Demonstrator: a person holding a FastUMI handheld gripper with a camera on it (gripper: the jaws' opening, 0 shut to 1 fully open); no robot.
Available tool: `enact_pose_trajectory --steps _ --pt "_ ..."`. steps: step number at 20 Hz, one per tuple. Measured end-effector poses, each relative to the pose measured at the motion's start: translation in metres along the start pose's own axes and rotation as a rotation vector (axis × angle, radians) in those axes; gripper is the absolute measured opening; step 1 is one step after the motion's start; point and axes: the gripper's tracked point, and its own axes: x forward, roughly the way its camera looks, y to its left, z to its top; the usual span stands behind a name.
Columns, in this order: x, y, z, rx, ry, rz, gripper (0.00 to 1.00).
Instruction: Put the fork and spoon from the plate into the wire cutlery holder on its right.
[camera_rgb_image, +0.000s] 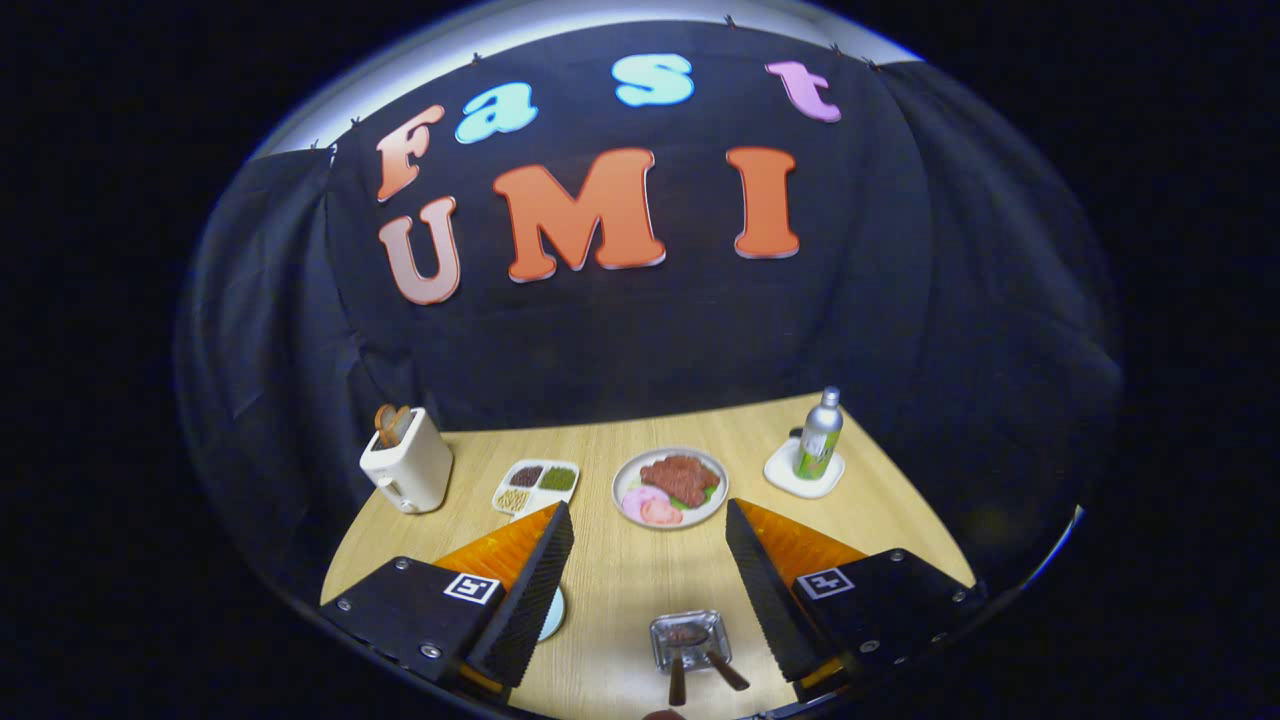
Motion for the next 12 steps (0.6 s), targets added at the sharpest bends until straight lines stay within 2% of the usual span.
enact_pose_trajectory --steps 3,6,12 --pt "-0.021 0.006 0.045 -0.042 -0.138 -0.017 0.92" --pt "-0.036 0.016 0.086 -0.06 -0.299 0.011 0.92" --pt "-0.059 0.026 0.126 -0.108 -0.48 0.022 0.96"
